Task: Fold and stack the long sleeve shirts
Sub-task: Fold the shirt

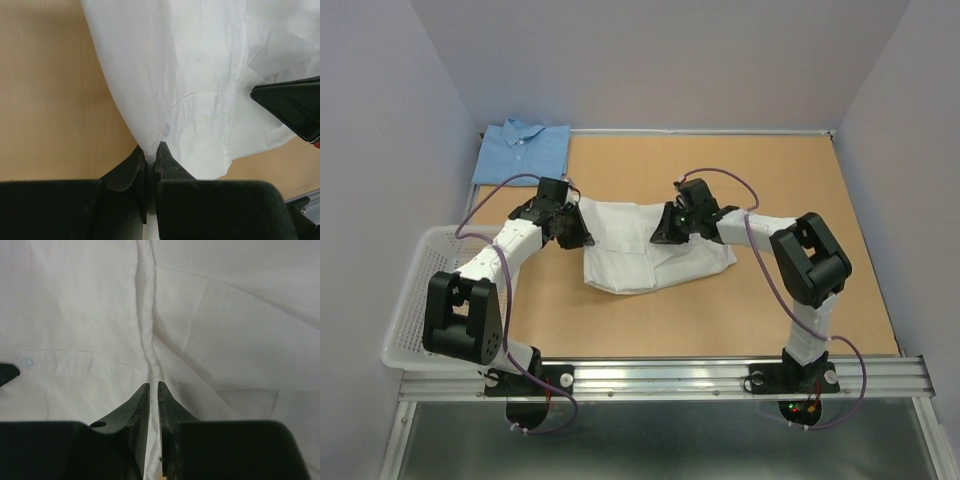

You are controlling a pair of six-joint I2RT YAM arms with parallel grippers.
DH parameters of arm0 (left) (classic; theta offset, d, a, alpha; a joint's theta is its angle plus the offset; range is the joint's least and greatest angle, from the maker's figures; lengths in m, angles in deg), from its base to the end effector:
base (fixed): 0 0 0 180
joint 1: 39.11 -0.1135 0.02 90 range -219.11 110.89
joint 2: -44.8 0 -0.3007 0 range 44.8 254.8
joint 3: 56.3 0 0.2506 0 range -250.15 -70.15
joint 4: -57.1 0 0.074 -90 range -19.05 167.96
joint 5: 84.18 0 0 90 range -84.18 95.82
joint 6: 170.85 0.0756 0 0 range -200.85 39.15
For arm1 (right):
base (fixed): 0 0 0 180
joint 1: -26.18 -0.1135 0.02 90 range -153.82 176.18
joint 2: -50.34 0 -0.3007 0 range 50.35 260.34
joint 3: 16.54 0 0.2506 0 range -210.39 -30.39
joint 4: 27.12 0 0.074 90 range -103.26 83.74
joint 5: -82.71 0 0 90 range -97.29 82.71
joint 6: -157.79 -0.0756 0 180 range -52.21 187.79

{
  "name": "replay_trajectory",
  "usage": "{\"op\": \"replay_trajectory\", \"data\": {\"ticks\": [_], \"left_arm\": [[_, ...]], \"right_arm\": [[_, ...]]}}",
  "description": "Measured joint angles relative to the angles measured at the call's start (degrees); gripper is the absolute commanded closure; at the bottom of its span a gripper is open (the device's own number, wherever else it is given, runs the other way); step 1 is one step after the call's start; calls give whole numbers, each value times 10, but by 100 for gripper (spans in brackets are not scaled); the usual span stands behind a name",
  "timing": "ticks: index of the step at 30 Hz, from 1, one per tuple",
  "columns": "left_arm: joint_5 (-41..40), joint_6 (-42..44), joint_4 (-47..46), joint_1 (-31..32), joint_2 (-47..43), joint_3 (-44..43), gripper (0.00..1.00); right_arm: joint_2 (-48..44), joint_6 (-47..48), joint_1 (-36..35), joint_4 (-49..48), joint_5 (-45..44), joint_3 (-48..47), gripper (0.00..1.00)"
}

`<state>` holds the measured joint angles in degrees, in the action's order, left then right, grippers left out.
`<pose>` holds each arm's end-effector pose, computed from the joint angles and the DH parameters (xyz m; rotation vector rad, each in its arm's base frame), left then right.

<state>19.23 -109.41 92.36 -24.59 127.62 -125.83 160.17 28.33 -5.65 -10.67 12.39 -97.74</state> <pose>0.3092 -0.0982 0.2436 -0.1938 2.4769 -0.6162 0.3642 0.2561 0.1735 -0.0127 2.5330 0.9648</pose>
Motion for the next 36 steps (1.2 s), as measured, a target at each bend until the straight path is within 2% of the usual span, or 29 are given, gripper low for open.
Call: {"op": "replay_trajectory", "data": {"ticks": [9, 20, 36], "left_arm": [[0, 7, 21, 0, 0, -16, 98], [2, 16, 44, 0, 0, -60, 98], [0, 24, 68, 2, 0, -91, 98]], "right_arm": [[-64, -19, -12, -23, 7, 59, 82], [-66, -60, -54, -76, 8, 151, 84], [-75, -89, -60, -142, 3, 154, 84]]}}
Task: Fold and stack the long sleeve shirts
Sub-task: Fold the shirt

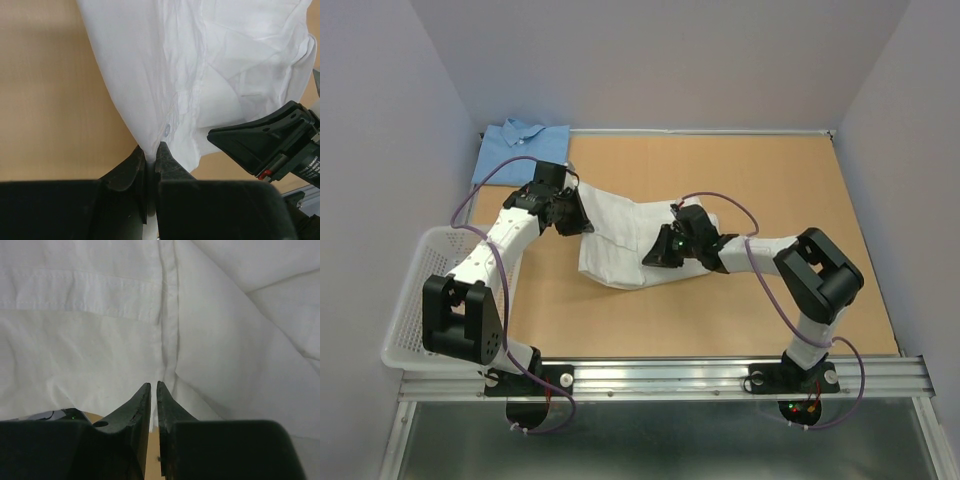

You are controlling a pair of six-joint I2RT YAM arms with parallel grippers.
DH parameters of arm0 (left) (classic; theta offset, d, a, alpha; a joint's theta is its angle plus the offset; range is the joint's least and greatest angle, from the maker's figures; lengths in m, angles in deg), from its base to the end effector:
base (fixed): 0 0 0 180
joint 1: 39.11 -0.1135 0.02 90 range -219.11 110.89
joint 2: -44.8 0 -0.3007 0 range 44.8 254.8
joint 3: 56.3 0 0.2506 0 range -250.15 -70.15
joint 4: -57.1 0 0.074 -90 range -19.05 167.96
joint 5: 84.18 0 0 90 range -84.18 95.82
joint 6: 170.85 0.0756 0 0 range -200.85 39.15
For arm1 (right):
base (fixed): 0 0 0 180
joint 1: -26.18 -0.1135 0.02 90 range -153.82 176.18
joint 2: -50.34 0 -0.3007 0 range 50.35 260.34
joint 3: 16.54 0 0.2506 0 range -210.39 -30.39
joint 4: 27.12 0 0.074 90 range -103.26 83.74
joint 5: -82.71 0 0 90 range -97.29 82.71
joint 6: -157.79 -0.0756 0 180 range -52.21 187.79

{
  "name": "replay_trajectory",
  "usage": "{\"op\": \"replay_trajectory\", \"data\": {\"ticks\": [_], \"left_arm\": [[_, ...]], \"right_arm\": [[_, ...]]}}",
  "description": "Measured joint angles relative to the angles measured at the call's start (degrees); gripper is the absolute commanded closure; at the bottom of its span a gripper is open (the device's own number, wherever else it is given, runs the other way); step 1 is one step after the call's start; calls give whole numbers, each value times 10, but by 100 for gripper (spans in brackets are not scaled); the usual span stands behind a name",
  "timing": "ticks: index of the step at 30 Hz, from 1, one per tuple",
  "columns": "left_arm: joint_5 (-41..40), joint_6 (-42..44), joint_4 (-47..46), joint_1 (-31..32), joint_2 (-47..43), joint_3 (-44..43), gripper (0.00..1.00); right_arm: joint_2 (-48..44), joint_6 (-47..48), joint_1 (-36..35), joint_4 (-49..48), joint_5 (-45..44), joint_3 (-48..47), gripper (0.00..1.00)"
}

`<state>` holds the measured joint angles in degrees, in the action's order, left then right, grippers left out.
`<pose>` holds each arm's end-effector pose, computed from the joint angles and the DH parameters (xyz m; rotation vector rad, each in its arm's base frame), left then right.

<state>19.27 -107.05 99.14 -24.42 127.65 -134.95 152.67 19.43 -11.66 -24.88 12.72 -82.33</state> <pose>0.3191 -0.1018 0.2870 -0.1295 2.4349 -0.6108 0.2989 0.2650 0.1672 0.0185 2.4862 1.1305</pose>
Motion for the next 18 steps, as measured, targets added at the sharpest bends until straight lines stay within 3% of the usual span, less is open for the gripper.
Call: {"op": "replay_trajectory", "data": {"ticks": [18], "left_arm": [[-2, -2, 26, 21, 9, -45, 98]], "right_arm": [[97, -54, -33, -123, 9, -6, 84]]}}
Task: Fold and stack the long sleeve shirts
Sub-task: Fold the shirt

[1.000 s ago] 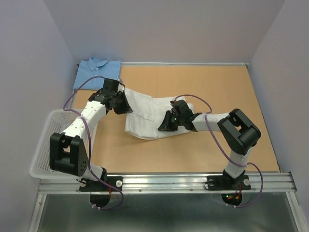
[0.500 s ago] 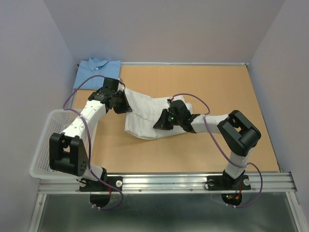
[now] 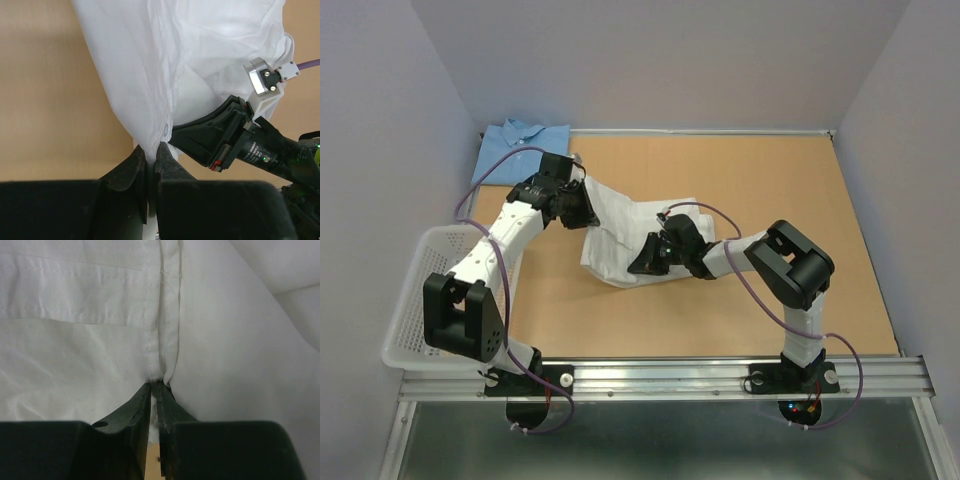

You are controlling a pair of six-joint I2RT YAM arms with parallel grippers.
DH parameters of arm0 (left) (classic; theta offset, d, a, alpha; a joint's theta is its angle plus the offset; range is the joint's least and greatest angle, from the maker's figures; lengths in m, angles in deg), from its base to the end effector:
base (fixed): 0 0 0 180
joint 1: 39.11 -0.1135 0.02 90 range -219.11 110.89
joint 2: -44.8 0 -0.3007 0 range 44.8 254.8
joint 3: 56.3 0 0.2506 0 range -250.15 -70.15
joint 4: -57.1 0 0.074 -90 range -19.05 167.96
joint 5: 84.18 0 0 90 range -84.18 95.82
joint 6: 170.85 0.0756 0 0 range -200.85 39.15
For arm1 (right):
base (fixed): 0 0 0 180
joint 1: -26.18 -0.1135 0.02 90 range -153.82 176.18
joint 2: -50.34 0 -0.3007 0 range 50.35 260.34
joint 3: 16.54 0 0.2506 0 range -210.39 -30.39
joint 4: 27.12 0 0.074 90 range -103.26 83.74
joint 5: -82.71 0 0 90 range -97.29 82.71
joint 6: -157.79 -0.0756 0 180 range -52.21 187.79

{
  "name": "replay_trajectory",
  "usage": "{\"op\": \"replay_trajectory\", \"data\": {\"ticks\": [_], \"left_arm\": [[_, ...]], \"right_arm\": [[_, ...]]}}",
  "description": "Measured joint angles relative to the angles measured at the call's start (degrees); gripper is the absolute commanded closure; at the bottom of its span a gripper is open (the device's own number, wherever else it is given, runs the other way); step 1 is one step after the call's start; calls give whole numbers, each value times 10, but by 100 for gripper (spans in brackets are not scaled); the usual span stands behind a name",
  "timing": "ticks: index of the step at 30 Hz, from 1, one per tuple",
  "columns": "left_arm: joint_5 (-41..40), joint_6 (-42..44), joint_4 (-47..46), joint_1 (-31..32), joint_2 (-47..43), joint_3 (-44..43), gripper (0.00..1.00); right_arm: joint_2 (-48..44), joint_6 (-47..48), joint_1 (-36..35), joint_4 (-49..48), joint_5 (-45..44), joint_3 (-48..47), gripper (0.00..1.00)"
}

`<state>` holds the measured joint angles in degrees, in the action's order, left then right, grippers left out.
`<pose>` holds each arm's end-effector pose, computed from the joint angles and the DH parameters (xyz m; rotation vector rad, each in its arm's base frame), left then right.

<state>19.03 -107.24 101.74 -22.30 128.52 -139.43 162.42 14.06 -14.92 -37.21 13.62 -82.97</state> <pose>0.3220 -0.1153 0.3050 -0.0872 2.4242 -0.6282 0.3032 0.3003 0.1288 0.0386 2.4744 1.2407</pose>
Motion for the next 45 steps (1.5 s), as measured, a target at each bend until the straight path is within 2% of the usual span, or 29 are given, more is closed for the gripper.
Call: {"op": "replay_trajectory", "data": {"ticks": [7, 11, 17, 24, 37, 42, 45], "left_arm": [[-1, -15, 3, 51, 31, -50, 98], [-1, -29, 2, 73, 50, -65, 98], [-4, -49, -3, 103, 110, -100, 98], [-2, -71, -5, 134, 120, -132, 98], [-22, -80, 11, 143, 120, -152, 98], [-33, -79, 16, 143, 120, -153, 98], [-36, -77, 19, 143, 126, -161, 98]], "right_arm": [[17, 0, -6, -11, 5, -18, 83], [17, 0, -6, -10, 5, -20, 79], [16, 2, -6, -10, 1, -20, 77], [16, 1, -6, -12, 1, -21, 77], [75, -41, -8, -80, 23, -65, 76], [73, -50, -12, -89, 12, -61, 70], [41, -48, -8, -86, -6, -26, 65]]}}
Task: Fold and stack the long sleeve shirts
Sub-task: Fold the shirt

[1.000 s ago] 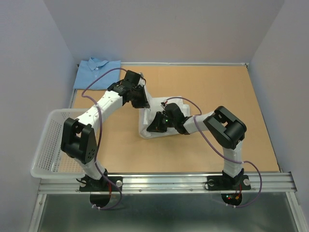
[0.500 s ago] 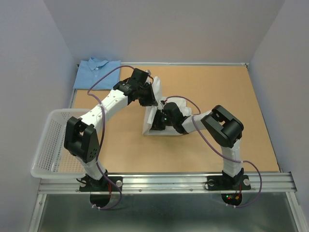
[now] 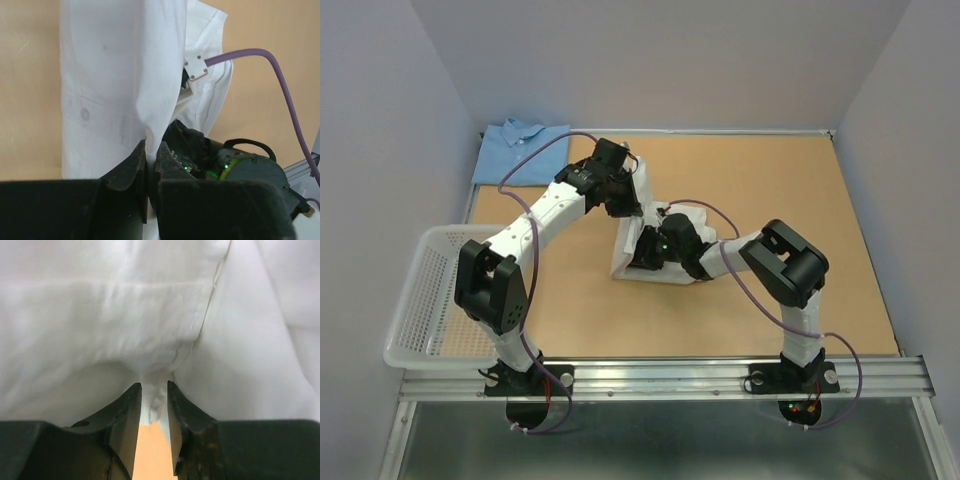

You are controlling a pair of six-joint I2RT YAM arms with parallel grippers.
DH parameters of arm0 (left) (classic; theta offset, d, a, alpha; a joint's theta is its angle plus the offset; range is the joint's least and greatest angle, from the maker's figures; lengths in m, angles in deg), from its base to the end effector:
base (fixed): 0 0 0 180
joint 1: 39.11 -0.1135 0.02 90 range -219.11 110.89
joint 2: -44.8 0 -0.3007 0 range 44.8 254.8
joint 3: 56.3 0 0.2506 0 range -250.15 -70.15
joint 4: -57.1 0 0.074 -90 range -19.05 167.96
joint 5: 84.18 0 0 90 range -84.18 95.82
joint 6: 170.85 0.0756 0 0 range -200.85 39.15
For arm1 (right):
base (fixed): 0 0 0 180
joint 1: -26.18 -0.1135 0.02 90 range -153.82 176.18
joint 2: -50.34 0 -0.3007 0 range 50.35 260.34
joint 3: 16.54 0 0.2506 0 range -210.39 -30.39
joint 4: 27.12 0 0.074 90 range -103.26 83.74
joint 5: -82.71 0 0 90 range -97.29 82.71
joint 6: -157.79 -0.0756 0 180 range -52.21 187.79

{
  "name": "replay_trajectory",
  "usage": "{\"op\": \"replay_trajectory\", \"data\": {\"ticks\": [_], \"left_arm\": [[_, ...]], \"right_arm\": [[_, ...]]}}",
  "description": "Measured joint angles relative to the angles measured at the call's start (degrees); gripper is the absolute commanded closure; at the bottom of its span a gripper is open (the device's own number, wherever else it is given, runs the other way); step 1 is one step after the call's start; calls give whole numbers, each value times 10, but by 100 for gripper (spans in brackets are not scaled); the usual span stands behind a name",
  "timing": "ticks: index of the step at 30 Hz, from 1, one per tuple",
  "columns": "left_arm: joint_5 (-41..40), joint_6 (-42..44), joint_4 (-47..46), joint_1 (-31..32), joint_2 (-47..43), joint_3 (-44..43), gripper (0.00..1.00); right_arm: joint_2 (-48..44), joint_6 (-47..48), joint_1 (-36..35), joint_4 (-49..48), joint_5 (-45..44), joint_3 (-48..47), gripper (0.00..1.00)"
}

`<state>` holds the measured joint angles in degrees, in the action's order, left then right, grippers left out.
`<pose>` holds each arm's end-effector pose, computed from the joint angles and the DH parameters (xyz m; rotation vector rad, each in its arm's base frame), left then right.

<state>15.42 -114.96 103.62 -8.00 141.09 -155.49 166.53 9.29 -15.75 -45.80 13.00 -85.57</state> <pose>0.3452 -0.2230 0.3226 0.0239 2.4462 -0.7373 0.3176 0.3205 0.1305 0.0912 2.3687 1.3480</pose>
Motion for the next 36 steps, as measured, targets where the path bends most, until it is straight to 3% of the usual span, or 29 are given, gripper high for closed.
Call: {"op": "replay_trajectory", "data": {"ticks": [3, 14, 21, 24, 36], "left_arm": [[0, 2, 0, 0, 10, -9, 98], [0, 4, -2, 1, 33, -25, 98], [1, 3, -5, 27, 38, -37, 98], [3, 3, -14, 44, 54, -38, 98], [7, -14, -35, 100, 144, -57, 98]], "right_arm": [[-48, 15, 9, 28, -28, 28, 59], [-223, 111, 46, 196, -167, 40, 57], [-288, 136, 116, 294, -238, 62, 57], [-317, 137, 147, 324, -261, 84, 50], [-358, 127, 160, 382, -298, 131, 50]]}}
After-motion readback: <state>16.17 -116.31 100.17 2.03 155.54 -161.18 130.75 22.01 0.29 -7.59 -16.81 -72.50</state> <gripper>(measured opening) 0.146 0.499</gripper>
